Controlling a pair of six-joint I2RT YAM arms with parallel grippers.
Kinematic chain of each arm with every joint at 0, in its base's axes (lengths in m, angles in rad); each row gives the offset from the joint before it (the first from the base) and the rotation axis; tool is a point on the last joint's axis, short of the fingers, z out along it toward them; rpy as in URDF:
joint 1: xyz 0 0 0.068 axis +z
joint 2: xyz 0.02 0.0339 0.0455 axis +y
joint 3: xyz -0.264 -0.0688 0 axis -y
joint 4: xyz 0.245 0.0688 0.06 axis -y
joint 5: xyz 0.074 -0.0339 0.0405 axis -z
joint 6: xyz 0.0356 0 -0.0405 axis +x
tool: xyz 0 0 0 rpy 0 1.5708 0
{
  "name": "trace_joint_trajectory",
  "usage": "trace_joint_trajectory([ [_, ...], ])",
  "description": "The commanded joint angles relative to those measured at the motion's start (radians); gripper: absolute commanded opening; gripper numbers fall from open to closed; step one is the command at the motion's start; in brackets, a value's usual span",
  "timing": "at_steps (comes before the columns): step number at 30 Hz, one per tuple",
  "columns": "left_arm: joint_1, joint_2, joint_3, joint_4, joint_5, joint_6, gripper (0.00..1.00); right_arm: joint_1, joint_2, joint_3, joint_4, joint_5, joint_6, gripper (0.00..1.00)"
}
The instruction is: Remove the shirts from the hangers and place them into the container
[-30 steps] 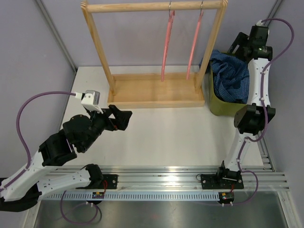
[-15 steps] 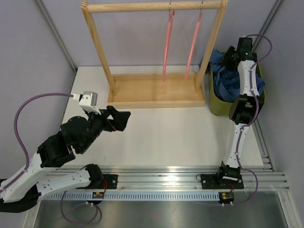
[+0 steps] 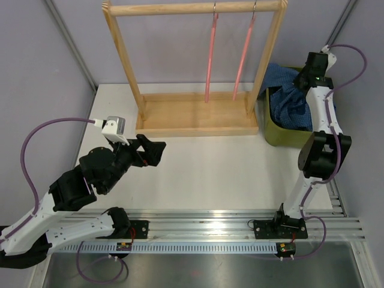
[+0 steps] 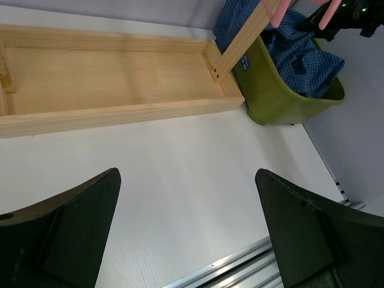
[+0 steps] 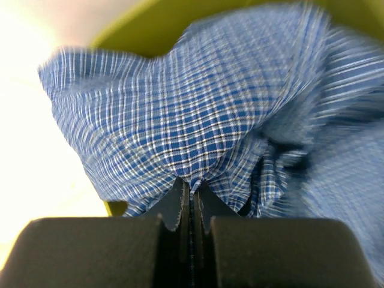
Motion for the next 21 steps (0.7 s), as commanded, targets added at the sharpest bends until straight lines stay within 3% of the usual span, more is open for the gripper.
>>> trace_joint_trajectory([
  [1, 0.000, 0.003, 0.000, 0.052, -0.005, -0.005, 0.99, 0.005, -0.183, -0.060, 0.106, 0.241, -0.026, 0.00],
  [3, 0.000, 0.003, 0.002, 0.052, -0.005, -0.007, 0.99, 0.005, -0.238, -0.102, 0.101, 0.329, -0.022, 0.00],
  [14, 0.000, 0.016, 0.012, 0.050, 0.000, -0.005, 0.99, 0.000, -0.595, -0.484, 0.423, 0.739, -0.005, 0.00],
  [19, 0.001, 0.031, 0.023, 0.048, 0.004, -0.005, 0.99, -0.007, -0.691, -0.621, 0.619, 0.858, -0.037, 0.00],
  [21, 0.000, 0.036, 0.034, 0.044, 0.006, -0.004, 0.99, -0.036, -0.683, -0.600, 0.605, 0.834, -0.025, 0.00],
])
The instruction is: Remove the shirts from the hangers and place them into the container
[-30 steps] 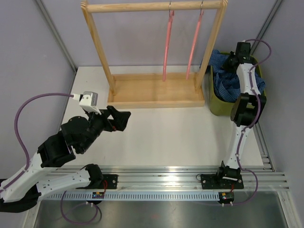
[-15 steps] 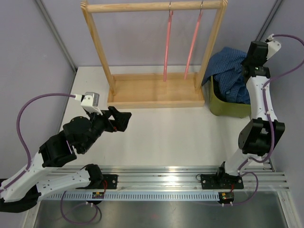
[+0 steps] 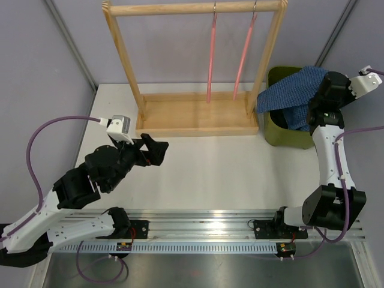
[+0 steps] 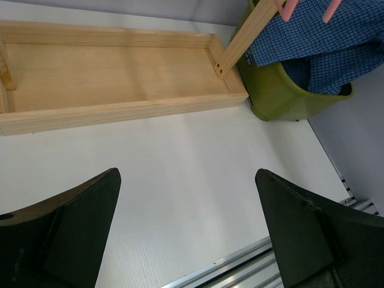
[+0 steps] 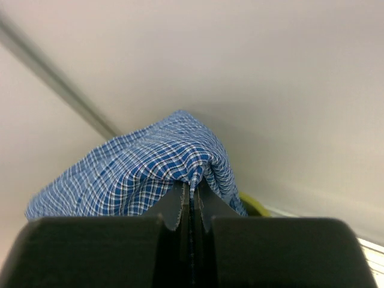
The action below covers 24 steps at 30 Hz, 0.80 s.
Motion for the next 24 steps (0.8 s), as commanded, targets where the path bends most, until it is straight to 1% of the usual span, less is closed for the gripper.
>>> trace_joint_trajectory([
  [1, 0.000, 0.019, 0.038, 0.041, 0.006, 0.002, 0.99, -0.041, -0.030, 0.040, 0.105, 0.107, 0.021, 0.00],
  [3, 0.000, 0.027, 0.055, 0.035, 0.005, 0.007, 0.99, -0.054, -0.001, 0.075, 0.056, 0.130, 0.033, 0.00],
  [4, 0.000, 0.030, 0.059, 0.029, 0.002, 0.007, 0.99, -0.065, -0.003, 0.070, 0.051, 0.104, 0.061, 0.00],
  [5, 0.000, 0.030, 0.062, 0.029, 0.002, 0.005, 0.99, -0.076, 0.005, 0.064, 0.062, -0.012, 0.056, 0.00],
  [6, 0.000, 0.030, 0.061, 0.032, 0.000, 0.007, 0.99, -0.083, 0.023, 0.095, 0.045, -0.025, 0.056, 0.00],
  [7, 0.000, 0.031, 0.058, 0.039, 0.000, 0.008, 0.99, -0.084, 0.049, 0.124, -0.037, -0.019, 0.079, 0.00],
  [9, 0.000, 0.042, 0.061, 0.039, 0.000, 0.008, 0.99, -0.108, 0.132, 0.200, -0.088, -0.158, 0.078, 0.00],
  [10, 0.000, 0.043, 0.059, 0.041, 0.000, 0.007, 0.99, -0.111, 0.173, 0.240, -0.175, -0.209, 0.082, 0.00],
  [11, 0.000, 0.048, 0.056, 0.042, 0.003, 0.008, 0.99, -0.111, 0.256, 0.326, -0.232, -0.252, 0.090, 0.00],
  [12, 0.000, 0.050, 0.056, 0.042, 0.002, 0.007, 0.99, -0.111, 0.290, 0.346, -0.280, -0.260, 0.107, 0.00],
  [13, 0.000, 0.048, 0.056, 0.038, 0.000, 0.002, 0.99, -0.117, 0.312, 0.350, -0.285, -0.284, 0.107, 0.00],
  [14, 0.000, 0.050, 0.055, 0.038, 0.002, 0.001, 0.99, -0.119, 0.347, 0.344, -0.271, -0.359, 0.101, 0.00],
  [16, 0.000, 0.042, 0.049, 0.035, -0.006, 0.004, 0.99, -0.122, 0.394, 0.371, -0.280, -0.424, 0.083, 0.00],
  [17, 0.000, 0.040, 0.047, 0.035, -0.010, 0.004, 0.99, -0.122, 0.465, 0.435, -0.294, -0.567, 0.061, 0.00],
  [19, 0.000, 0.043, 0.046, 0.044, -0.012, 0.008, 0.99, -0.122, 0.555, 0.529, -0.385, -0.731, 0.003, 0.00],
  [20, 0.000, 0.048, 0.044, 0.045, -0.009, 0.010, 0.99, -0.122, 0.653, 0.637, -0.432, -0.872, -0.008, 0.00],
  [22, 0.000, 0.060, 0.047, 0.050, -0.001, 0.010, 0.99, -0.119, 0.741, 0.719, -0.533, -0.976, -0.037, 0.00],
  [23, 0.000, 0.060, 0.047, 0.050, 0.003, 0.010, 0.99, -0.105, 0.811, 0.783, -0.562, -1.031, -0.056, 0.00],
  [24, 0.001, 0.065, 0.047, 0.052, 0.005, 0.007, 0.99, -0.094, 0.839, 0.802, -0.585, -1.036, -0.077, 0.00],
])
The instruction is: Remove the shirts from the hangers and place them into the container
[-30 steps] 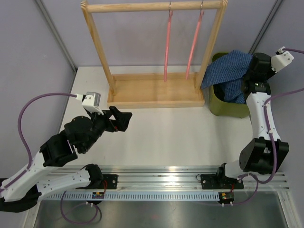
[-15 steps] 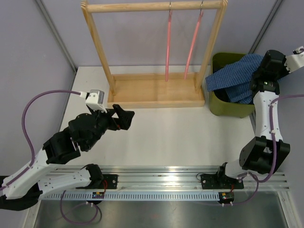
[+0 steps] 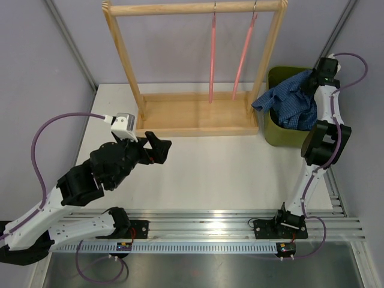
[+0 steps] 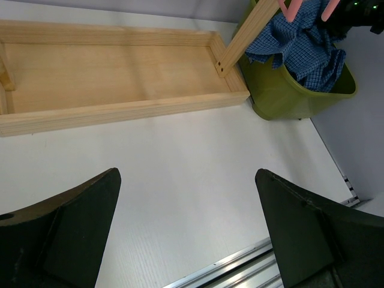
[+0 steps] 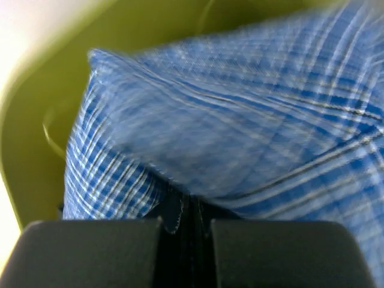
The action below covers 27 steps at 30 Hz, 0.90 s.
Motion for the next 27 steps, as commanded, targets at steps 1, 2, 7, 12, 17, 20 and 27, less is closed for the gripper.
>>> trace_joint_trajectory([
  [1, 0.001, 0.018, 0.019, 0.056, 0.003, 0.007, 0.99, 0.031, 0.108, 0.116, -0.185, -0.291, -0.097, 0.00],
  [2, 0.001, 0.018, 0.020, 0.056, 0.003, 0.007, 0.99, 0.032, 0.141, 0.125, -0.188, -0.311, -0.101, 0.00],
  [7, 0.001, 0.018, 0.023, 0.051, -0.002, 0.010, 0.99, 0.040, 0.254, 0.205, -0.311, -0.255, -0.097, 0.00],
  [12, 0.001, 0.024, 0.020, 0.060, 0.014, 0.007, 0.99, 0.040, 0.418, 0.364, -0.498, -0.117, -0.081, 0.00],
  [17, 0.001, 0.021, 0.019, 0.059, 0.018, 0.006, 0.99, 0.040, 0.290, 0.177, -0.388, -0.046, -0.055, 0.34],
  [20, 0.001, 0.015, 0.015, 0.054, 0.014, 0.006, 0.99, 0.042, 0.090, 0.002, -0.197, -0.050, -0.046, 0.62],
  [27, 0.001, 0.013, 0.000, 0.073, 0.021, 0.012, 0.99, 0.048, -0.320, -0.183, 0.028, -0.102, -0.040, 0.99],
])
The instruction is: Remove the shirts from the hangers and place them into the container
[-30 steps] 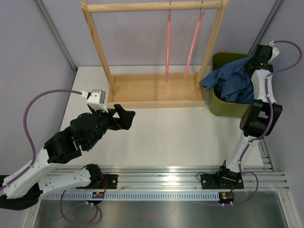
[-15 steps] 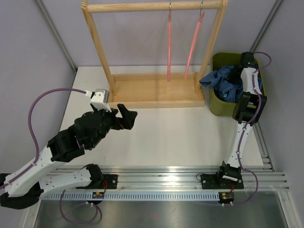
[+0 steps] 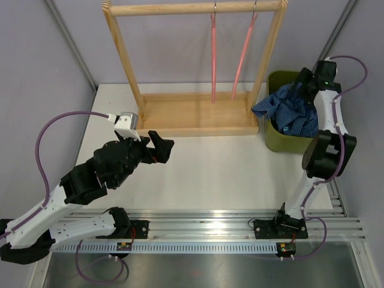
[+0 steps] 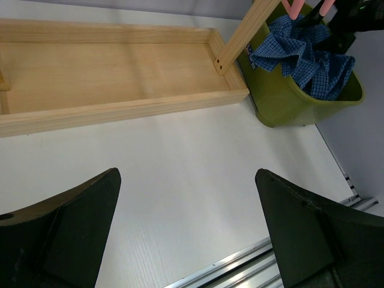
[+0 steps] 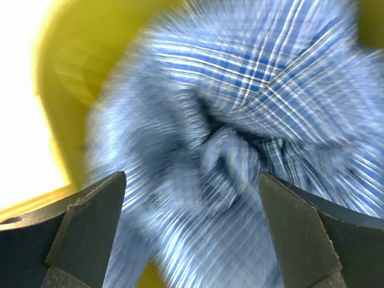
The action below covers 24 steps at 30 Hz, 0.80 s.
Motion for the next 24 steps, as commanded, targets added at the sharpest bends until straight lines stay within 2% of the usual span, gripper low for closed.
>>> trace_joint_trajectory([
  [1, 0.001, -0.008, 0.001, 0.062, 0.021, 0.013, 0.99, 0.014, -0.277, -0.024, 0.138, 0.000, -0.008, 1.00],
  [8, 0.001, -0.022, -0.005, 0.078, 0.012, 0.050, 0.99, 0.108, -0.590, -0.159, 0.133, -0.049, -0.072, 1.00],
  [12, 0.003, -0.043, -0.002, 0.078, -0.009, 0.067, 0.99, 0.152, -0.765, -0.265, 0.089, -0.265, -0.069, 0.99],
  [16, 0.003, -0.062, -0.018, 0.095, -0.008, 0.081, 0.99, 0.194, -0.949, -0.404, 0.092, -0.547, -0.040, 0.99],
  [20, 0.003, -0.062, -0.019, 0.105, 0.002, 0.084, 0.99, 0.287, -1.052, -0.451, 0.092, -0.607, -0.020, 0.99],
  [24, 0.003, -0.052, -0.018, 0.120, 0.026, 0.073, 0.99, 0.310, -1.063, -0.446, 0.098, -0.701, 0.035, 0.99],
])
